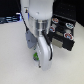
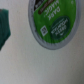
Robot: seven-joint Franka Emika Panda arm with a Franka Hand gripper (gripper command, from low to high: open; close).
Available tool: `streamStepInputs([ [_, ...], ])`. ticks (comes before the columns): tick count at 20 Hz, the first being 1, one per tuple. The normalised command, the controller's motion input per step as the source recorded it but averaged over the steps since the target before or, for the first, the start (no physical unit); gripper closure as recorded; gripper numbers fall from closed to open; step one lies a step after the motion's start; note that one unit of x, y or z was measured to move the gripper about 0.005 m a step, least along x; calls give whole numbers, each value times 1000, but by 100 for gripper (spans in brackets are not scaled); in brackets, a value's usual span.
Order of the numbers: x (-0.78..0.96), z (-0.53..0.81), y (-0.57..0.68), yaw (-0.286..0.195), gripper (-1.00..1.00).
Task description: Open the kcup holder, insert the kcup into the holder, and close the kcup holder
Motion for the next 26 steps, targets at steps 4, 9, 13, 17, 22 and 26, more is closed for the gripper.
streamStepInputs([
  [4, 25, -122, -194, -47, -100],
  [9, 77, -94, -121, -60, -100],
  [13, 77, -84, -58, -45, 100],
  [17, 13, -15, 8, -10, 100],
  [22, 1, -67, 99, 1, 100],
  [26, 0, -97, 68, 0, 100],
])
